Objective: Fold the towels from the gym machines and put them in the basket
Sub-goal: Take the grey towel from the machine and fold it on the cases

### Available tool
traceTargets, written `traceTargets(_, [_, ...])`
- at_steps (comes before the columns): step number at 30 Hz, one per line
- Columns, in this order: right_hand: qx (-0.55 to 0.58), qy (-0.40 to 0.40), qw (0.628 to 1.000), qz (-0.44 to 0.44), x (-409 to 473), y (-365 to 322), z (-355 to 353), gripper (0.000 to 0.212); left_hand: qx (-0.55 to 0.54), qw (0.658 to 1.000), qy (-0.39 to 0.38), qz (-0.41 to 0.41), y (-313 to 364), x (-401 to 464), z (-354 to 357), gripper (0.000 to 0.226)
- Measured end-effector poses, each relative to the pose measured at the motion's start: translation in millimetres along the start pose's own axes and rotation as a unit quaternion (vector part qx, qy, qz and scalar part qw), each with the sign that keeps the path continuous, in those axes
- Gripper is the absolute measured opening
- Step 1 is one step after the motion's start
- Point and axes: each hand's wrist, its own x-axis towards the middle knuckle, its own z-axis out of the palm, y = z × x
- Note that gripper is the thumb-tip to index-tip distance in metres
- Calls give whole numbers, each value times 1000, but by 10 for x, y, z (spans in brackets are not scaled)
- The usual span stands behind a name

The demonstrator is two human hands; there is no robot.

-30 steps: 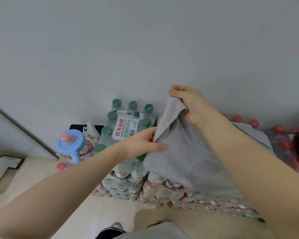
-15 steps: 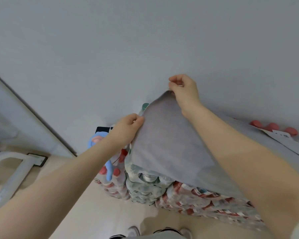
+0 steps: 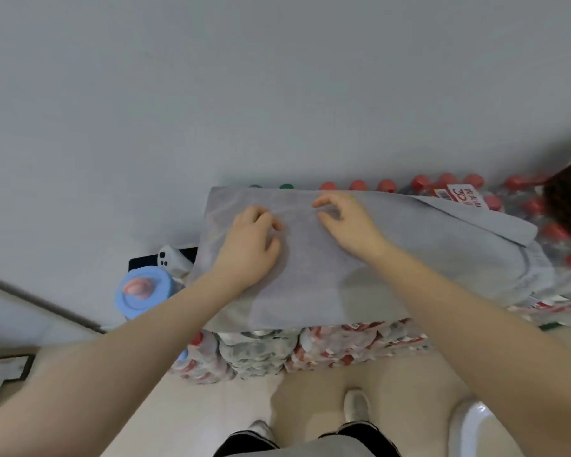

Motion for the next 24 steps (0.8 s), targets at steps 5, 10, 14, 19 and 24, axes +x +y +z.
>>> traceTargets(5, [-8, 152, 986, 65, -421, 710, -873, 24, -10, 987, -106, 121, 785, 334, 533, 51])
traceTargets(10, [-126, 152, 970, 144, -738, 1453, -1650, 22, -6, 973, -149, 173, 1518, 654, 1036, 41])
traceTargets(14, [-270, 28, 956, 106, -827, 1951, -2057, 29, 14, 971, -164, 172, 1969, 859, 1402, 43])
traceTargets(19, [-395, 0, 919, -3, -645, 2144, -2261, 25, 113, 971, -162, 138, 2305, 1139, 1769, 52])
traceTargets(24, [-191, 79, 976, 73, -239, 2274, -2515, 16, 139, 982, -108, 68, 2406, 1253, 1961, 65])
